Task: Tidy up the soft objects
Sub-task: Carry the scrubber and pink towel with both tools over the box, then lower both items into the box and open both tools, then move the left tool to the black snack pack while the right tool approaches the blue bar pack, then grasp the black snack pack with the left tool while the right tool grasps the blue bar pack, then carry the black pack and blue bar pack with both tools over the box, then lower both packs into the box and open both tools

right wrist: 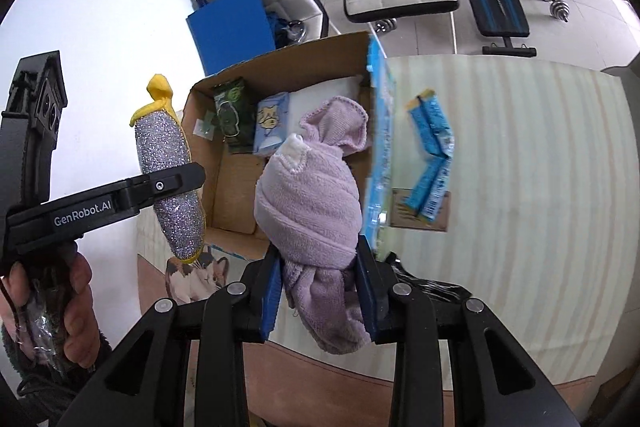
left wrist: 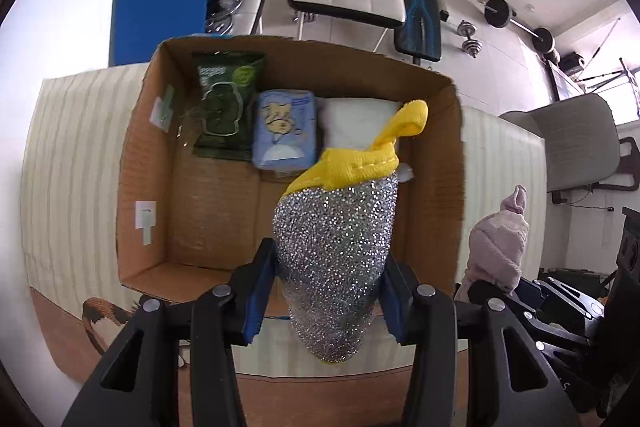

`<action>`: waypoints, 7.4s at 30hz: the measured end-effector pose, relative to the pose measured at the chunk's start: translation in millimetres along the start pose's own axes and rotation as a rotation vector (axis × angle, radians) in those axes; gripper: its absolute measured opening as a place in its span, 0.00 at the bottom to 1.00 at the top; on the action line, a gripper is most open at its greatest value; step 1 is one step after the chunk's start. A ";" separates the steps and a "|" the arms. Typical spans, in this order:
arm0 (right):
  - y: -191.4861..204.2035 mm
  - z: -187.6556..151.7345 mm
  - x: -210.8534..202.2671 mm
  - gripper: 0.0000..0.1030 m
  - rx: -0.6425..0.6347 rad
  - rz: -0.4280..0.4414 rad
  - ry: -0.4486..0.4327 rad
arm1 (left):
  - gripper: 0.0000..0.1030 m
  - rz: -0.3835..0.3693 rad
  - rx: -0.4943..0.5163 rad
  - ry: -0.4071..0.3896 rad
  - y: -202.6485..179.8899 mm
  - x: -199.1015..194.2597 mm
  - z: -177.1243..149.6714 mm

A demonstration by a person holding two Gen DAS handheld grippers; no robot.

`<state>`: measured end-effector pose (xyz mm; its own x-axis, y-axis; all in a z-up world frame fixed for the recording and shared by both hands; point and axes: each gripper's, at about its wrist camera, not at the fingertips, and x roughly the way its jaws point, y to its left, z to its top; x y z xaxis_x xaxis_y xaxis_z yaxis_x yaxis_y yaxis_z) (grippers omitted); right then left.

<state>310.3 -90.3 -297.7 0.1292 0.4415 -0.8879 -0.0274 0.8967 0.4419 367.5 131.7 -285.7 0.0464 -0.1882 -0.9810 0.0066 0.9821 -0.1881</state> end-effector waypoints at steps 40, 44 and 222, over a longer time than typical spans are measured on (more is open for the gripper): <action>45.3 23.3 66.9 1.00 0.021 -0.328 0.090 | 0.95 0.118 0.121 -0.028 0.2 5.5 -30.2; 51.1 15.9 42.3 1.00 -0.014 -0.271 0.036 | 0.95 0.162 0.111 -0.130 -9.7 -17.6 -35.0; 118.0 47.7 149.0 1.00 -0.011 -0.310 0.189 | 0.87 0.095 0.004 0.105 62.4 47.6 13.6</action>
<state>373.6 79.8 -371.7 -0.0521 0.1459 -0.9879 -0.0261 0.9887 0.1474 383.7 184.1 -343.5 -0.0582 -0.0933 -0.9939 0.0113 0.9955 -0.0941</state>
